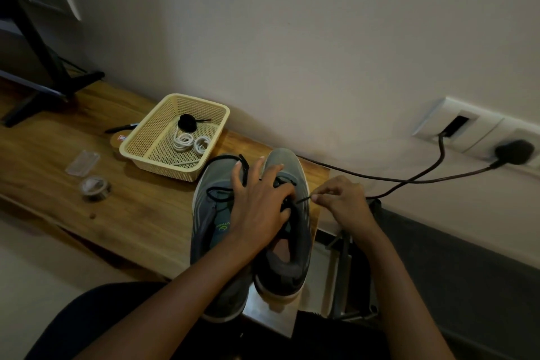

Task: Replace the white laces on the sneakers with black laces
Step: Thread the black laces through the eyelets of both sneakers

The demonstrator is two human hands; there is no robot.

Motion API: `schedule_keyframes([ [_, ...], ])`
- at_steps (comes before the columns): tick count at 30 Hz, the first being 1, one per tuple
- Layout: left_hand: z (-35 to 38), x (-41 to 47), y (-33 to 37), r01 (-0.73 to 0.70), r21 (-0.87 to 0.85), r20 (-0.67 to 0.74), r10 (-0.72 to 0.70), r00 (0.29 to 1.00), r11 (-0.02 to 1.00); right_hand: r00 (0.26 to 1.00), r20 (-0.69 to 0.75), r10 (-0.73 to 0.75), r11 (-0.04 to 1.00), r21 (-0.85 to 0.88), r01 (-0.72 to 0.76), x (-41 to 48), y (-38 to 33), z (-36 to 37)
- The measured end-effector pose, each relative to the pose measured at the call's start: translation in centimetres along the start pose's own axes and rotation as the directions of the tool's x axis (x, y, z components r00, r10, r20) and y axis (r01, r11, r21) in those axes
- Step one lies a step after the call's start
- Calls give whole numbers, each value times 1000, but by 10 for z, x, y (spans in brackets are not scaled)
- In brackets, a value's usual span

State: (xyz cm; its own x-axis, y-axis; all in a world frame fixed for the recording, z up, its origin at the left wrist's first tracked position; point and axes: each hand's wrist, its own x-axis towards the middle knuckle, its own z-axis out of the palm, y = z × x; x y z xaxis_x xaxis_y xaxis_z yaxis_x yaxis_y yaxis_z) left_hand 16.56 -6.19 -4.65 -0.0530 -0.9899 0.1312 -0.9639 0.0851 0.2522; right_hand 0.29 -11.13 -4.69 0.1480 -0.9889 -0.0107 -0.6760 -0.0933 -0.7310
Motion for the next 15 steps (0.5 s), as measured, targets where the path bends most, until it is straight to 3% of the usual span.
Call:
schedule_keyframes([
  [3, 0, 0, 0, 19, -32, 3, -19, 1000, 999, 996, -51, 68, 996, 63, -65, 2, 6, -12],
  [7, 1, 1, -2, 43, -93, 11, -42, 999, 995, 999, 26, 23, 999, 41, -24, -2, -2, -6],
  [12, 1, 1, -3, -27, -129, -7, 26, 1000, 991, 989, 147, -35, 954, -291, 77, -6, -13, 3],
  [15, 1, 1, -3, -7, -115, -4, 7, 1000, 993, 992, 123, -41, 940, -331, 80, -7, -13, 6],
])
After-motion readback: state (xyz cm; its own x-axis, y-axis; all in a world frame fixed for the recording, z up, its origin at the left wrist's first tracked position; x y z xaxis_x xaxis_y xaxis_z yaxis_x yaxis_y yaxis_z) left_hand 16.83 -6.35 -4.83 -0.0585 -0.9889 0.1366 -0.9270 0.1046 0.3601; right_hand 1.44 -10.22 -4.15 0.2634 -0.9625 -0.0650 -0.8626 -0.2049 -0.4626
